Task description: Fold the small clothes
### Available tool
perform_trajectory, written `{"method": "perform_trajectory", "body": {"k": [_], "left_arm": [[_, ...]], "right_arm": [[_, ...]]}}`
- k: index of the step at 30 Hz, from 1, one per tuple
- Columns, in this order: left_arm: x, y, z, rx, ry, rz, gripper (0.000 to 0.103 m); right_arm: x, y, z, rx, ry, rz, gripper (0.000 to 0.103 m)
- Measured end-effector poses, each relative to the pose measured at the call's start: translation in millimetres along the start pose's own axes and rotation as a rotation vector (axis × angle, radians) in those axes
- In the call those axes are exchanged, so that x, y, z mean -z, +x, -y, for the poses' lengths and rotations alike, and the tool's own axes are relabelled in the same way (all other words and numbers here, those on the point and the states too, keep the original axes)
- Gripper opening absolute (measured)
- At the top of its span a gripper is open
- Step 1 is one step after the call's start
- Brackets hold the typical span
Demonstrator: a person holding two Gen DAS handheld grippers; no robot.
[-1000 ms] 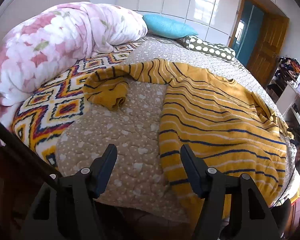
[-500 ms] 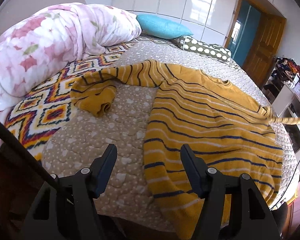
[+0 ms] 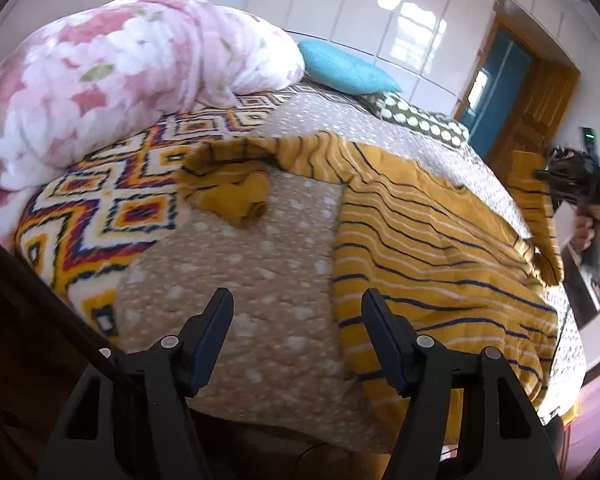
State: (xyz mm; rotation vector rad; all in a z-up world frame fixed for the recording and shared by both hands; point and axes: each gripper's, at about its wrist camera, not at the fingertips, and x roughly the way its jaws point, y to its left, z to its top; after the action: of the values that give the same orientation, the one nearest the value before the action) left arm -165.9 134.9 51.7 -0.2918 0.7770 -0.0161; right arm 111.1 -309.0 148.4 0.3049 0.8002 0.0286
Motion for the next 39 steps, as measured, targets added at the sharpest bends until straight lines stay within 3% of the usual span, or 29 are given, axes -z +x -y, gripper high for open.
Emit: {"method": "perform_trajectory", "body": {"k": [4, 9, 13, 16, 17, 22, 25, 28, 31, 35, 39], "left_arm": [[2, -7, -26, 0.003, -0.066, 0.015, 0.068], [4, -17, -48, 0.013, -0.112, 0.030, 0.068], [4, -23, -55, 0.006, -0.110, 0.051, 0.068], [3, -24, -58, 0.016, -0.126, 0.057, 0.068], [3, -24, -60, 0.014, -0.133, 0.057, 0.068], [3, -24, -72, -0.016, -0.171, 0.049, 0.068], [3, -28, -84, -0.031, -0.203, 0.063, 0.068], [3, -32, -93, -0.042, -0.224, 0.074, 0.068], [5, -32, -100, -0.043, -0.241, 0.071, 0.068], [7, -32, -107, -0.044, -0.250, 0.072, 0.068], [11, -33, -116, -0.035, -0.270, 0.075, 0.068]], "right_arm": [[43, 60, -91, -0.094, -0.130, -0.113, 0.006], [83, 125, -149, -0.061, -0.245, -0.229, 0.006], [107, 144, -159, -0.028, -0.306, -0.271, 0.007], [114, 146, -172, -0.009, -0.391, -0.273, 0.015], [115, 142, -176, -0.021, -0.409, -0.270, 0.020], [121, 128, -216, -0.214, -0.464, -0.338, 0.020], [134, 111, -256, -0.279, -0.537, -0.329, 0.022], [160, 90, -299, -0.353, -0.648, -0.323, 0.034], [196, 68, -341, -0.374, -0.836, -0.288, 0.037], [248, 52, -396, -0.218, -1.238, -0.087, 0.037], [279, 65, -436, -0.087, -1.527, 0.035, 0.038]]}}
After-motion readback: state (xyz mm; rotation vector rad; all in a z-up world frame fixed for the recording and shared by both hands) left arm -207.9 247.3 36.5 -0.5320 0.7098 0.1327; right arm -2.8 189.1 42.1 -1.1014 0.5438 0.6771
